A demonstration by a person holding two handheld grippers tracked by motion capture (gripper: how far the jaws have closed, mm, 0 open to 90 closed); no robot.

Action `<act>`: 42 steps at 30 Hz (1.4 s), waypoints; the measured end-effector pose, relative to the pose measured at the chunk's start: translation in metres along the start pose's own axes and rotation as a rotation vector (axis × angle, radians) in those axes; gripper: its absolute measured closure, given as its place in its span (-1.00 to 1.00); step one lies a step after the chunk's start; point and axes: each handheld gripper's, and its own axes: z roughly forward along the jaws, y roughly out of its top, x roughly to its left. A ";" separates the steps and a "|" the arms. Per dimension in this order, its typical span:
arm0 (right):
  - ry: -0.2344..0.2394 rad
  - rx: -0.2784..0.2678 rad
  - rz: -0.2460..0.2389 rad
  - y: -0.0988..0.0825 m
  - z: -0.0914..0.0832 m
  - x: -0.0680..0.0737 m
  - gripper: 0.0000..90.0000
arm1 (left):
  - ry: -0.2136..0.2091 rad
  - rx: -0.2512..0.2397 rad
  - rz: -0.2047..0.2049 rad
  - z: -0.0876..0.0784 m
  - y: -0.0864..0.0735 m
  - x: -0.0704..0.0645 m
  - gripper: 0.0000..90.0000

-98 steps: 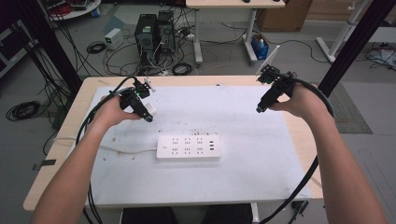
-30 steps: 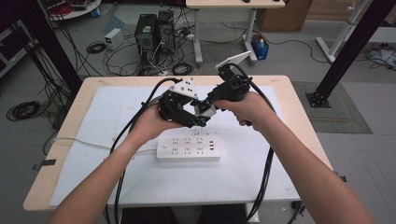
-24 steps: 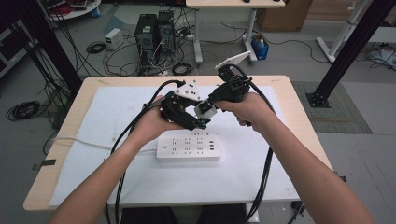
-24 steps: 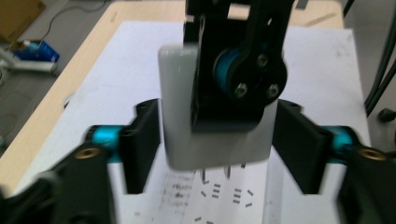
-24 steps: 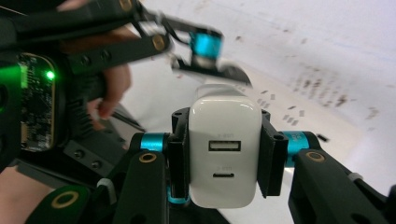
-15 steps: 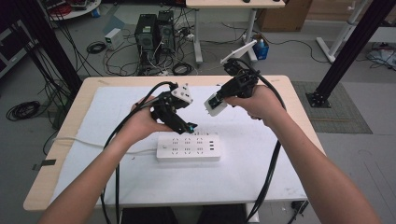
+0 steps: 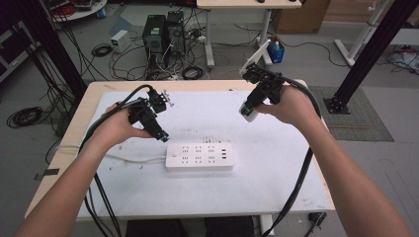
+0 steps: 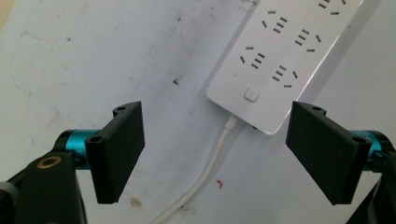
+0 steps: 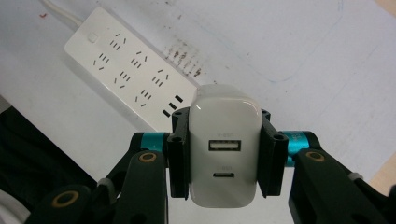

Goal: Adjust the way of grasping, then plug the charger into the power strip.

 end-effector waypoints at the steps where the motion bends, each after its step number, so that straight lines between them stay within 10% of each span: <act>1: 0.000 0.000 0.000 0.000 0.000 0.000 0.38 | 0.000 0.000 0.000 0.000 0.000 0.000 -0.56; 17: -0.002 0.065 -0.167 0.005 0.008 0.007 0.38 | 0.003 -0.026 -0.041 -0.013 -0.027 0.008 -0.56; 42: 0.071 0.194 -0.701 0.027 0.134 0.071 0.38 | -0.035 -0.055 -0.035 -0.009 -0.065 0.001 -0.62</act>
